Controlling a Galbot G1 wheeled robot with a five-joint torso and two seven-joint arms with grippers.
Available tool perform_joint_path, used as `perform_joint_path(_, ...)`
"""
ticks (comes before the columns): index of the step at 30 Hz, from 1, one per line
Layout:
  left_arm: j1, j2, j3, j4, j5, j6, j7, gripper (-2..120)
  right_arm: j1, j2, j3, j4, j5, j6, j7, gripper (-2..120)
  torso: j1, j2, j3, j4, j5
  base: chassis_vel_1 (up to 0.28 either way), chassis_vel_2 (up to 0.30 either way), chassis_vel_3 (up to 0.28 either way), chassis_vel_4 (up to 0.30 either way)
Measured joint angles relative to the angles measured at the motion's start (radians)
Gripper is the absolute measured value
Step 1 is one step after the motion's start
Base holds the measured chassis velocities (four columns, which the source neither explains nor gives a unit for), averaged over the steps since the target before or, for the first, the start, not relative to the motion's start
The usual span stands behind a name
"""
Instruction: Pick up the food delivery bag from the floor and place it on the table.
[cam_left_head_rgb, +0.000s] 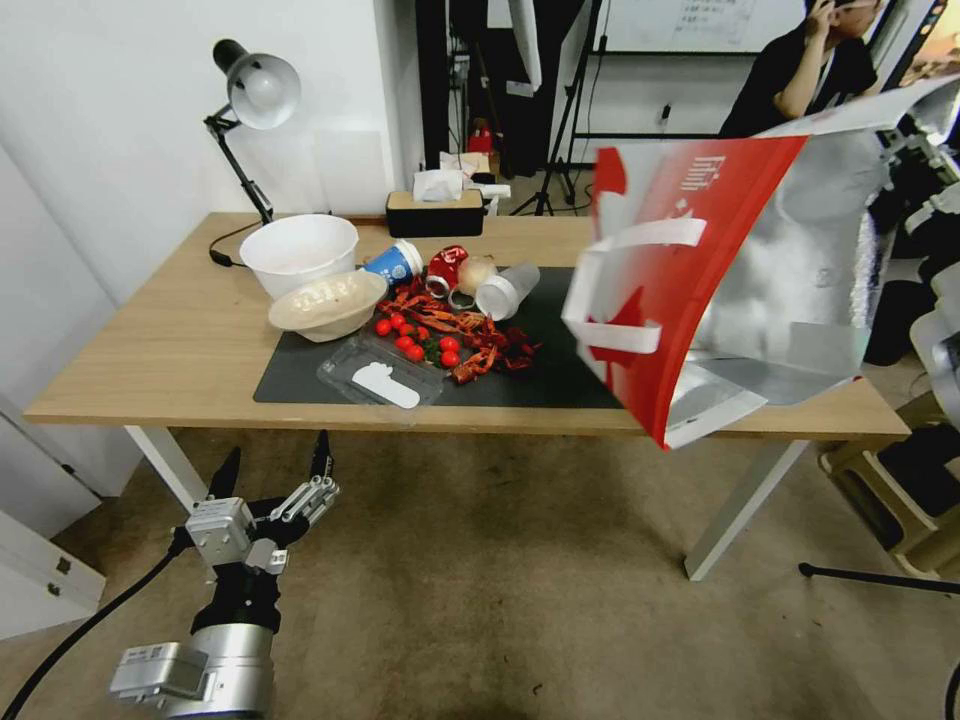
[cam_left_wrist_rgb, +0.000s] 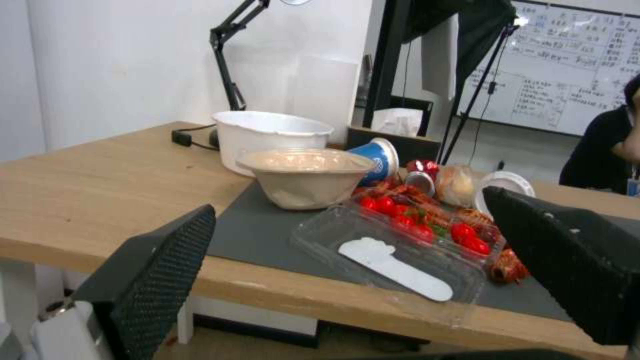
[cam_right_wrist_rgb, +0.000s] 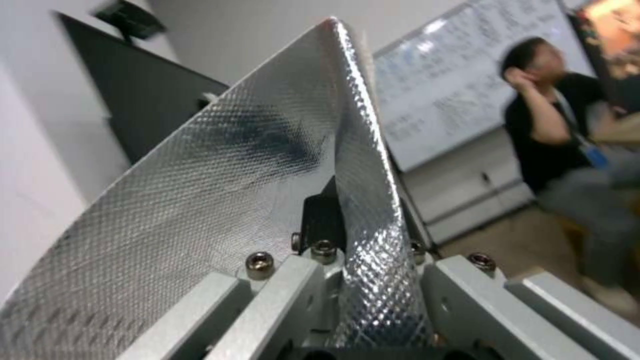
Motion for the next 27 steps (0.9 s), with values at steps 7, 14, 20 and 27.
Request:
perform_joint_path(7,0.003,0.000,0.002,-0.003,0.001,0.000,0.001,100,-0.009,0.003,-0.006,-0.025,0.014,-0.045,-0.002,0,0.000,0.000,0.000,0.0000,-0.0001,0.000,0.000,0.000,0.000)
perform_joint_path(14,0.011,0.002,-0.005,-0.007,0.001,0.000,0.001,100,-0.017,0.017,-0.012,-0.040,0.017,-0.086,-0.017,0,0.000,0.000,0.000,0.0000,0.0000,0.000,0.000,0.000,0.000)
perform_joint_path(20,0.014,-0.004,-0.006,-0.008,0.005,-0.003,0.000,100,-0.007,0.020,-0.022,-0.052,0.017,-0.102,-0.014,0,0.000,0.000,0.000,0.0001,0.0000,0.000,0.000,0.000,0.000)
perform_joint_path(27,0.007,-0.009,-0.004,-0.003,0.010,-0.003,0.001,100,0.001,0.019,-0.024,-0.066,0.016,-0.113,-0.003,0,0.000,0.000,0.000,0.0000,-0.0001,0.000,0.000,0.000,0.000)
